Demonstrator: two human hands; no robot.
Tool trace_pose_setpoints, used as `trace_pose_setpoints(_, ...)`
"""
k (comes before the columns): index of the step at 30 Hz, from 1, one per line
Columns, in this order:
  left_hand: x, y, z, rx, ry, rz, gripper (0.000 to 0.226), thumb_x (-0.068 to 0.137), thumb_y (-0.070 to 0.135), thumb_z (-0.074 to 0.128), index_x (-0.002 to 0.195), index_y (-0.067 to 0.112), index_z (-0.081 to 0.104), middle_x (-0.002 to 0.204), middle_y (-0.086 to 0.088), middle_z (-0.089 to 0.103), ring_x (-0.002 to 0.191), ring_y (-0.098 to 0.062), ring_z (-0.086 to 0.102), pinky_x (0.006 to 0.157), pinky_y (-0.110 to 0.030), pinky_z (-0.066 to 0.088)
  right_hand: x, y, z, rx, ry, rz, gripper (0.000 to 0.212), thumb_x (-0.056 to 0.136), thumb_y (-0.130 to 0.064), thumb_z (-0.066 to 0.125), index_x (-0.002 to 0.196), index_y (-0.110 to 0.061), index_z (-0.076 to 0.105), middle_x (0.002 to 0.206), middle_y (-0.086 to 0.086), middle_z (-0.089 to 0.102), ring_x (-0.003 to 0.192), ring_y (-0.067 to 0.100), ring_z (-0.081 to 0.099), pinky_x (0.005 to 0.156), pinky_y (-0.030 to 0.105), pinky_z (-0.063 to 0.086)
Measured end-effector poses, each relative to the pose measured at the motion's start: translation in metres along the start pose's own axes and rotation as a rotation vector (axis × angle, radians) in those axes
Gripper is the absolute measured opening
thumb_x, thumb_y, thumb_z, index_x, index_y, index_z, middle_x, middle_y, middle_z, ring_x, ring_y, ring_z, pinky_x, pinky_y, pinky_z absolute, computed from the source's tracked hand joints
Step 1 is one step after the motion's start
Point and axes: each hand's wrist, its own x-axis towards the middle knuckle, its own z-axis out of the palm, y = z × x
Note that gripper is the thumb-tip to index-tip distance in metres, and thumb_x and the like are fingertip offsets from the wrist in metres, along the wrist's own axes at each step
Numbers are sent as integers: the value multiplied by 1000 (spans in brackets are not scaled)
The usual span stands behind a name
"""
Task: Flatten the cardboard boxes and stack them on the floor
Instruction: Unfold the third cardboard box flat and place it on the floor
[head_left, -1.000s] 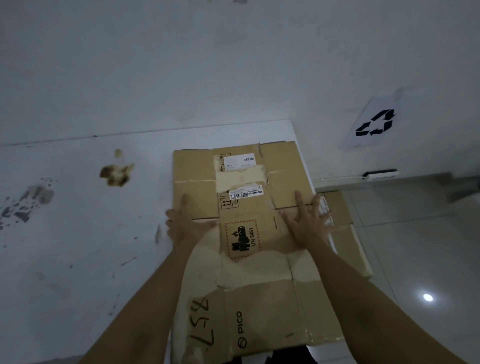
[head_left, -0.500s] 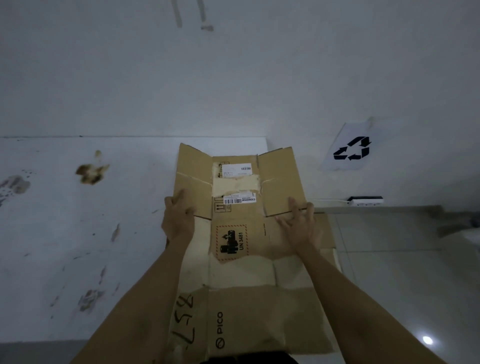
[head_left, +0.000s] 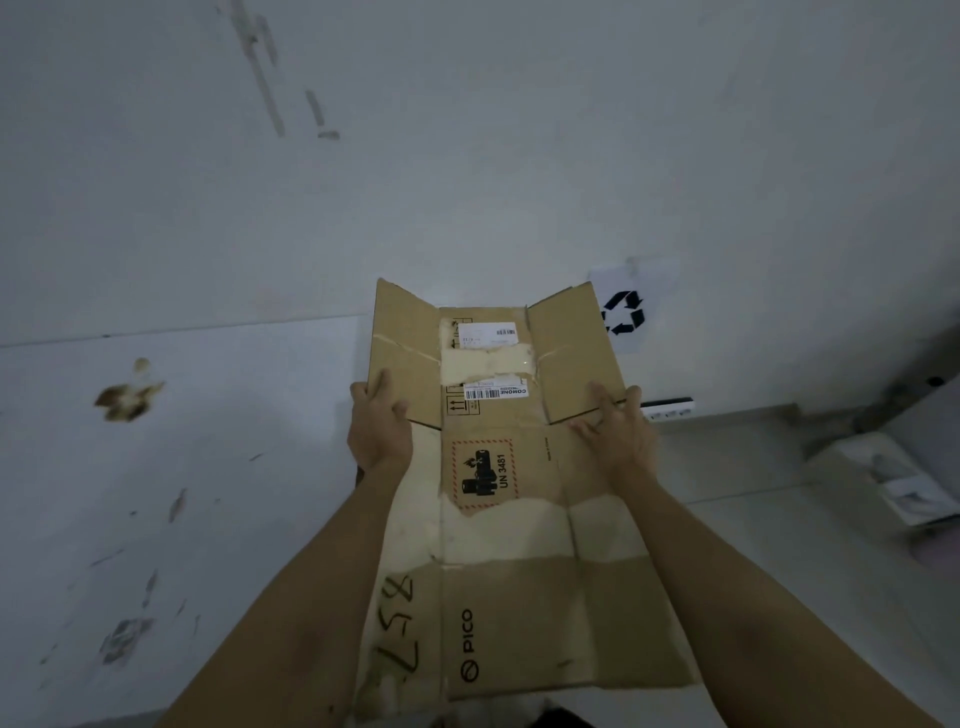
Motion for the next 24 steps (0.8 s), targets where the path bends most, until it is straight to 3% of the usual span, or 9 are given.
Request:
trace_pose_setpoints(9, -28, 108, 79, 4, -28, 19, 45, 97, 27, 54, 139, 23, 42, 128, -6, 41, 93, -24, 61, 65, -31, 46, 50, 123, -32, -66, 5, 40, 64, 89, -56, 54, 143, -29, 34, 131, 12, 30, 84, 32, 59, 68, 35, 45)
trace_pose_setpoints(15, -66, 170, 153, -61, 9, -83, 49, 97, 26, 53, 144, 20, 41, 131, -7, 40, 104, -25, 57, 75, -34, 47, 101, 217, -28, -55, -41, -34, 63, 88, -55, 56, 141, -28, 37, 130, 12, 31, 80, 33, 60, 68, 35, 47)
trace_pose_setpoints(20, -93, 194, 202, -34, 32, -147, 48, 97, 24, 52, 144, 22, 42, 135, -6, 39, 103, -26, 57, 74, -34, 47, 128, 272, -7, -45, -97, -64, 66, 87, -57, 57, 142, -31, 35, 132, 12, 30, 83, 34, 60, 66, 35, 43)
trace_pose_setpoints(24, -105, 182, 252, 0, 18, -194, 48, 97, 25, 53, 143, 22, 43, 134, -7, 39, 102, -27, 58, 76, -36, 49, 145, 300, 36, -11, -153, -87, 66, 86, -54, 59, 143, -30, 36, 137, 12, 29, 90, 33, 60, 74, 38, 49)
